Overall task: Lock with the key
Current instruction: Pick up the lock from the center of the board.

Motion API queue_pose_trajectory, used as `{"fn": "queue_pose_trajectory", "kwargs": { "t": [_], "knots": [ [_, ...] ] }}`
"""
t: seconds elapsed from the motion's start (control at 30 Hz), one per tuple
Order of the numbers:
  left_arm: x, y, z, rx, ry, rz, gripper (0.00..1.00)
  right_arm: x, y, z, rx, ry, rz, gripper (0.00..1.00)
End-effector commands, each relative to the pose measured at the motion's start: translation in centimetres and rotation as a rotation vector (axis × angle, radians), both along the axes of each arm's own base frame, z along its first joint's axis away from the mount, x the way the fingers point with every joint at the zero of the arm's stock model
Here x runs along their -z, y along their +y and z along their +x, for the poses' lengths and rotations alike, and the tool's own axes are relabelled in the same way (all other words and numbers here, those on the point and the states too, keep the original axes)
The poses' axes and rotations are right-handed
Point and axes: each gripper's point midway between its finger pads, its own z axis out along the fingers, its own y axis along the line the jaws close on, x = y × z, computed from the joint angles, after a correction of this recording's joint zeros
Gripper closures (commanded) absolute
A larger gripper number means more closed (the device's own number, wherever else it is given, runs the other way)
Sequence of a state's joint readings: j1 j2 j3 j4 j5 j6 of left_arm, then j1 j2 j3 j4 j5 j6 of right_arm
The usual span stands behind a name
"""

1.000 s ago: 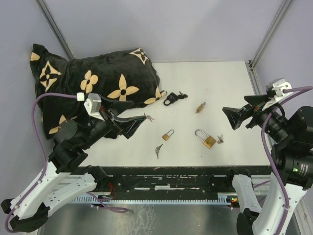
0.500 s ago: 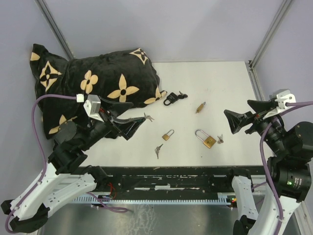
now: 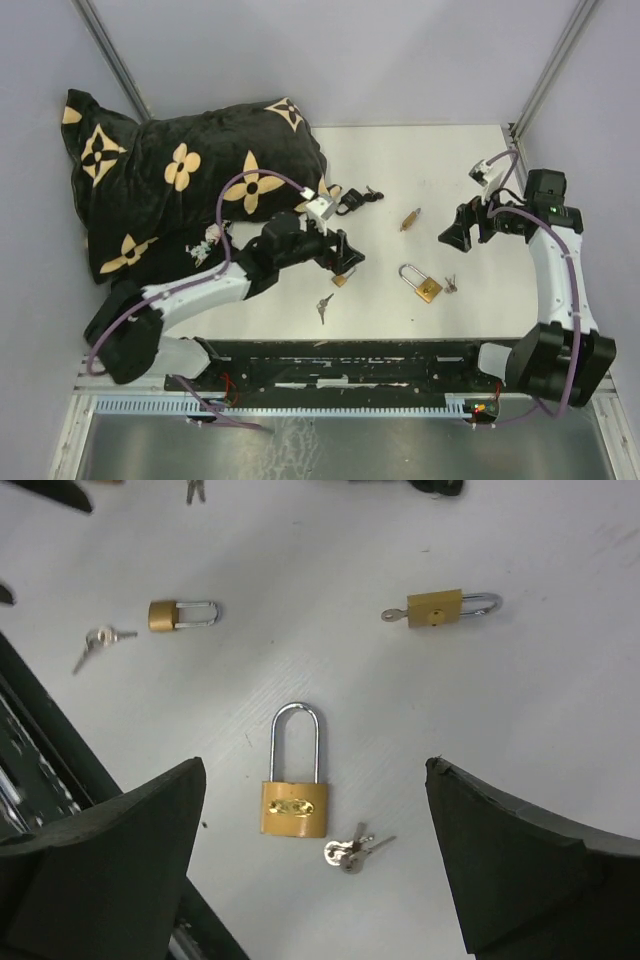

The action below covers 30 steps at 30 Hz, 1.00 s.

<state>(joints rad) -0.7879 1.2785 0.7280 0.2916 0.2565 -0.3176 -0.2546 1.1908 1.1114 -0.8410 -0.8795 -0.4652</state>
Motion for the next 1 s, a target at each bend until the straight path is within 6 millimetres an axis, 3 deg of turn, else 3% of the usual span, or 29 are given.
{"fn": "queue_pose_trajectory", "kwargs": {
  "t": [0.0, 0.13, 0.2, 0.37, 0.5, 0.67, 0.97],
  "knots": [
    [-2.1, -5.4, 2.4, 0.154, -0.185, -0.081, 0.15, -0.9, 1.1, 0.2, -0.393, -0.312, -0.137, 0.01],
    [1.9, -8.8, 5.1, 0.189, -0.228, -0.042, 0.24, 0.6, 1.0, 1.1, -0.485, -0.241, -0.096, 0.01],
    [3.9, -10.9, 7.4, 0.139, -0.286, 0.001, 0.3, 1.0, 1.6, 1.0, -0.501, -0.215, -0.033, 0.01],
    [7.5, -14.0, 10.8, 0.025, -0.247, 0.127, 0.44, 2.1, 1.0, 2.1, -0.385, -0.135, -0.014, 0.01],
    [9.8, -14.7, 12.8, -0.039, -0.176, 0.205, 0.45, 2.4, -0.6, 4.1, -0.239, -0.114, -0.075, 0.01],
    [12.1, -16.0, 13.8, -0.018, -0.123, 0.286, 0.51, 2.1, -0.6, 4.4, -0.213, -0.121, -0.061, 0.01],
    [13.3, -16.3, 15.1, -0.043, -0.115, 0.349, 0.56, 2.7, -0.7, 4.4, -0.208, -0.09, -0.04, 0.01]
  ]
}}
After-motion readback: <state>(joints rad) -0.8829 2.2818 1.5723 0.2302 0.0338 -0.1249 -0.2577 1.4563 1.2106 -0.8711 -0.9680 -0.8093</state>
